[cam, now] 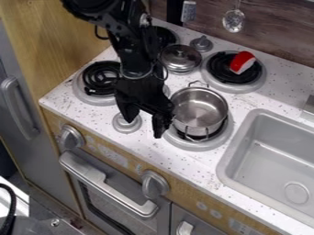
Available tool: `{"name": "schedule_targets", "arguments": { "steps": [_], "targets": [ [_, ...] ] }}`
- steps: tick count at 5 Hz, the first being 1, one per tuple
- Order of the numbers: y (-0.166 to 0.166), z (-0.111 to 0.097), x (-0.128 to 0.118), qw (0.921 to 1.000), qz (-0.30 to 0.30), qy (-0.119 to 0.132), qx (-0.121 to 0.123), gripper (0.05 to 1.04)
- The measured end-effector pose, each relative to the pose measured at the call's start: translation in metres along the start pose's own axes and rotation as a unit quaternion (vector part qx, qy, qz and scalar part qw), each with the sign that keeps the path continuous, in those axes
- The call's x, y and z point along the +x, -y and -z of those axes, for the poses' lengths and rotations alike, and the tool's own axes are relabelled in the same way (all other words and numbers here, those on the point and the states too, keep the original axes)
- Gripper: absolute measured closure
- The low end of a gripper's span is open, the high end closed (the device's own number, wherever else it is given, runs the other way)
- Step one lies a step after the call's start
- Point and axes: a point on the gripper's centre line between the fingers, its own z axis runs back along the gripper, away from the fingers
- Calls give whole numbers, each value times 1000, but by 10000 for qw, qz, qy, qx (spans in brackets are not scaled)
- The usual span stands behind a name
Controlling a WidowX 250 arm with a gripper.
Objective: Move the silver pot to the left lower burner
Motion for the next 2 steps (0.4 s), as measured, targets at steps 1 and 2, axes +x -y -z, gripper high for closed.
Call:
{"name": "schedule_targets", "arguments": {
  "steps": [1, 2],
  "targets": [
    [1, 5, -5, 9999, -12, -135, -28, 85],
    [13, 3, -2, 9998, 70, -190, -38, 85]
  ]
}}
